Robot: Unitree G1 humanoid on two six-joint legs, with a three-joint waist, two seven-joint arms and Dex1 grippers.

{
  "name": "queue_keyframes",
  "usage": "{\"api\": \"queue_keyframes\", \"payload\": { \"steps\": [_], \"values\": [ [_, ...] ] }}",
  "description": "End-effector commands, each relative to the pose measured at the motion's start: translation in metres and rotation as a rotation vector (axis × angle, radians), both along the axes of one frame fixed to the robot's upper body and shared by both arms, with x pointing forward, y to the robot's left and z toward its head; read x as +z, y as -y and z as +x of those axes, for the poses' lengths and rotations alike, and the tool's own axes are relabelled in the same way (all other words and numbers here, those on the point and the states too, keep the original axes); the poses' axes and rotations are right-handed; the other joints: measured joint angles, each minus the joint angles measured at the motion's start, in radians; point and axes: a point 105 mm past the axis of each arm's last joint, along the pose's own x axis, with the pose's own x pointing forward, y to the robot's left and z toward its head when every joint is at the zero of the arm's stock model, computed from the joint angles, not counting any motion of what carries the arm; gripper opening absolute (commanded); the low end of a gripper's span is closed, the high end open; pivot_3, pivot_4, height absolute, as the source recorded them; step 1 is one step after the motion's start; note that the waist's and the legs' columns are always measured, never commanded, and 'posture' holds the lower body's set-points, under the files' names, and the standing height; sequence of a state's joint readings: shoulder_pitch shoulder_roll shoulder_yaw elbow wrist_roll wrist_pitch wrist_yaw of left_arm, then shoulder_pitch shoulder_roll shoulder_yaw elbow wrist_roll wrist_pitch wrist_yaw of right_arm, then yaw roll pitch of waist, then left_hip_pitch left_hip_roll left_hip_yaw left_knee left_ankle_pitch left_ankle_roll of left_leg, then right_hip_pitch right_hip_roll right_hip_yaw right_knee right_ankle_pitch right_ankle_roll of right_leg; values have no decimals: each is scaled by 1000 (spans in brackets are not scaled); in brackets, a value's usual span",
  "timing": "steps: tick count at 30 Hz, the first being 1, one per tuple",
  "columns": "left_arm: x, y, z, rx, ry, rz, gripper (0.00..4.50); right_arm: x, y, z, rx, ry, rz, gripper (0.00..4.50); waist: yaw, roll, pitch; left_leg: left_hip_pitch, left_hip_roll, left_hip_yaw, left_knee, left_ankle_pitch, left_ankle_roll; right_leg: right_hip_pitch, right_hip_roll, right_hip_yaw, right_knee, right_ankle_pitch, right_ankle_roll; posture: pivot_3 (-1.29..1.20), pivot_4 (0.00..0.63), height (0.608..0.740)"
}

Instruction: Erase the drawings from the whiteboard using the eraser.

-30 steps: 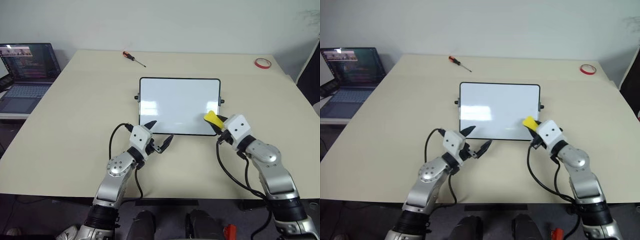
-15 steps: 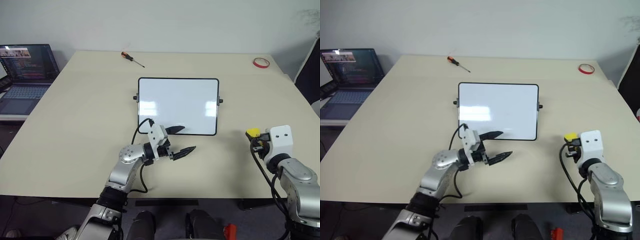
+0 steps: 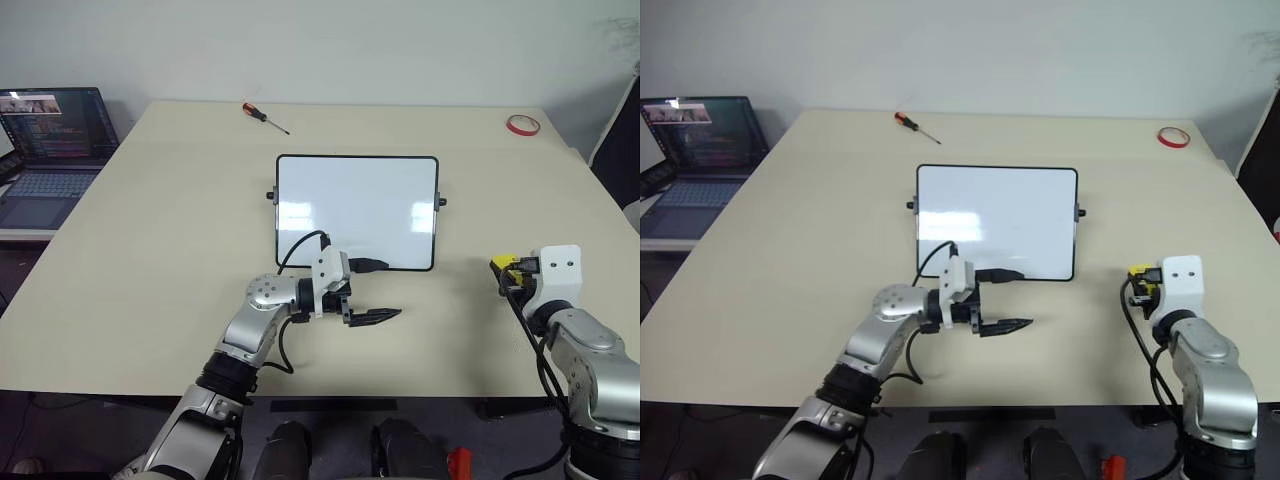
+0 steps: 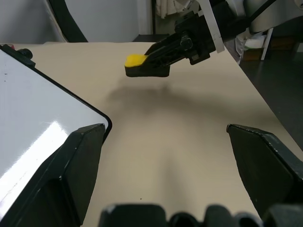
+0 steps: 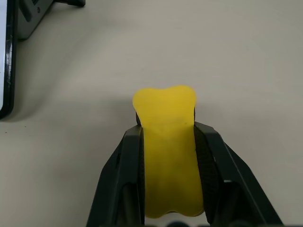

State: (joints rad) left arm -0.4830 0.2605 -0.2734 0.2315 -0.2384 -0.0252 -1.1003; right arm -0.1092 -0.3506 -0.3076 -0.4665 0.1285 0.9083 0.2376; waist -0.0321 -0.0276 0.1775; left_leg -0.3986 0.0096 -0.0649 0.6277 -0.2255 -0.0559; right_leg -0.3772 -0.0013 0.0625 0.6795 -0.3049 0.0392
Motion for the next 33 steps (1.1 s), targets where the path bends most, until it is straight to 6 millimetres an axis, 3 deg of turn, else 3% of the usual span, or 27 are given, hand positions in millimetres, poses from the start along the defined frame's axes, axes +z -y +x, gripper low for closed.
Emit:
{"api": "queue_keyframes", "payload": {
  "steps": [1, 8, 18, 25, 33],
  "values": [
    [16, 3, -1, -12, 61, -17, 4500, 7, -2, 2, 4, 22, 12, 1101, 0, 0, 0, 0, 0, 0, 0, 0, 0, 0, 0, 0, 0, 0, 0, 0, 150, 740],
    [12, 0, -3, -15, 48, -1, 4500, 0, -4, 2, 1, -6, 40, 1101, 0, 0, 0, 0, 0, 0, 0, 0, 0, 0, 0, 0, 0, 0, 0, 0, 150, 740],
    [9, -5, 0, -5, 44, 11, 4500, -1, -5, 4, -8, -6, 63, 4466, 0, 0, 0, 0, 0, 0, 0, 0, 0, -1, 0, 0, 0, 0, 0, 0, 150, 740],
    [10, -15, 2, 49, 46, -1, 4500, 14, -6, 5, -12, 73, 92, 4466, -1, 0, 0, 0, 0, 0, 0, 0, 0, -1, 0, 0, 0, 0, 0, 0, 150, 740],
    [37, -60, 16, 479, 37, -226, 4500, 46, -7, -17, 29, 268, 45, 4466, 0, 1, 0, -2, 1, -2, 0, 0, 0, -2, -1, 3, 0, 0, 0, 0, 150, 740]
  ]
}}
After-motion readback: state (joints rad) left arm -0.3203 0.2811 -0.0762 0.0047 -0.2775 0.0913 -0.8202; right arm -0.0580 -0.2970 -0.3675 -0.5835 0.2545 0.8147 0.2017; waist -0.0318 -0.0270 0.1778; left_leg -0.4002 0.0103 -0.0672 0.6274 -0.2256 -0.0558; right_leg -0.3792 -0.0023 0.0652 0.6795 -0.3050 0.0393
